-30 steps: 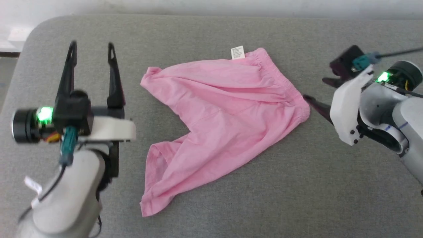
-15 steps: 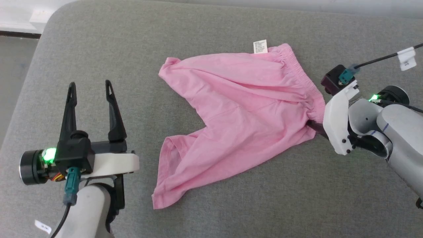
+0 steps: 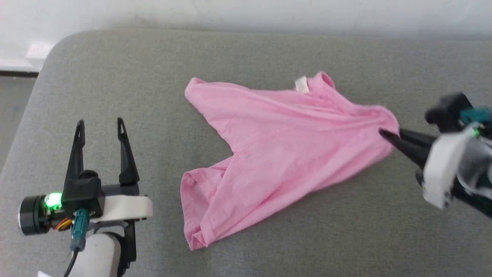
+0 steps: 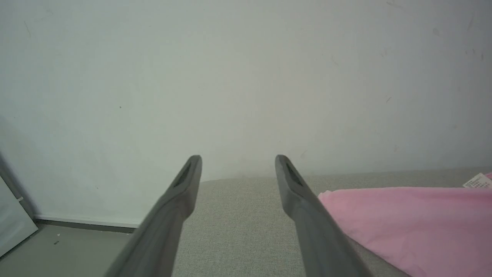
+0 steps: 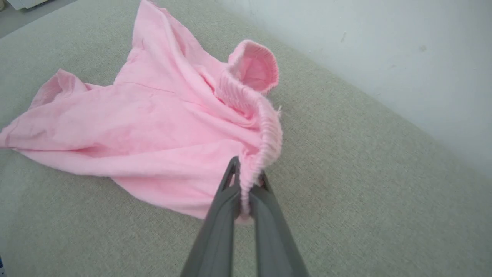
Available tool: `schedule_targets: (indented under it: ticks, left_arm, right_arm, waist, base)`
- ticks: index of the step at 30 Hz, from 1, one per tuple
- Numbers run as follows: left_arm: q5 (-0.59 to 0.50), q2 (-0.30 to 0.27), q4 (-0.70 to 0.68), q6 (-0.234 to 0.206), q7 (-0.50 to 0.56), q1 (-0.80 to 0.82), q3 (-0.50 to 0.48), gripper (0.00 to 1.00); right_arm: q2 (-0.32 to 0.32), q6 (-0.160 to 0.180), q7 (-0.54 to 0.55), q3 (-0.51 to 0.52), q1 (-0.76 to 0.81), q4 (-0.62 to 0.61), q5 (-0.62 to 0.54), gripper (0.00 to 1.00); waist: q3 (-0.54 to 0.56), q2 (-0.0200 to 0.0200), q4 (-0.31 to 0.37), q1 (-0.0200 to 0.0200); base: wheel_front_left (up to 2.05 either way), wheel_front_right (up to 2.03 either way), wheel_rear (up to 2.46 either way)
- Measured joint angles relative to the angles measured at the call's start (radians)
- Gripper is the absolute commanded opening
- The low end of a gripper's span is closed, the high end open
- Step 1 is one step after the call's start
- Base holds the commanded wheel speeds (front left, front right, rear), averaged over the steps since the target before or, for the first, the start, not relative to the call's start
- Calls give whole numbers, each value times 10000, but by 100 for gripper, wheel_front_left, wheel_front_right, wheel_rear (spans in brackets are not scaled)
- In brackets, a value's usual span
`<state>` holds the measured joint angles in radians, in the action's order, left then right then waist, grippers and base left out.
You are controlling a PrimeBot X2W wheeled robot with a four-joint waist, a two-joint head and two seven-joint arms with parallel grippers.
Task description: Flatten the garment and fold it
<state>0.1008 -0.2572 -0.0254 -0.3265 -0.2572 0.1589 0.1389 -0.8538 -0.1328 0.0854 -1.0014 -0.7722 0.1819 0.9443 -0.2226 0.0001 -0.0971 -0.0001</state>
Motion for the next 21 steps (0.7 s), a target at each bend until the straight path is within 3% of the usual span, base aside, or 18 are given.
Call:
schedule_targets:
  ticks: [6, 9, 13, 14, 15, 21]
  left_arm:
    - [-127, 163, -15, 192, 2, -337, -207, 100]
    - [-176, 284, -10, 347, 2, -347, -221, 100]
    - [-362, 393, 58, 512, 2, -347, -217, 100]
    - [-391, 408, 86, 531, 2, -351, -228, 100]
    - [-403, 420, 100, 541, 2, -360, -236, 100]
    - [-497, 445, 155, 633, 2, -409, -328, 100]
  right_arm:
    - [-1089, 0, 127, 593, 2751, -1051, 270, 0]
    - [-1068, 0, 322, 832, 3968, -815, 261, 0]
    - [-560, 2, 357, 1360, 5030, -460, 238, 0]
    - [-431, 2, 316, 1593, 5152, -426, 173, 30]
    - [-328, 4, 280, 1810, 5223, -464, 159, 100]
    - [-383, 10, 219, 3816, 5240, -1415, -598, 100]
  waist:
    - [263, 0, 419, 0]
    - [333, 0, 527, 0]
    - [369, 0, 534, 1]
    - [385, 0, 536, 2]
    - [408, 0, 545, 1]
    - [556, 0, 623, 0]
  base:
    - [0, 0, 0]
    - [0, 0, 0]
    - [0, 0, 0]
    - [0, 0, 0]
    - [0, 0, 0]
    - [0, 0, 0]
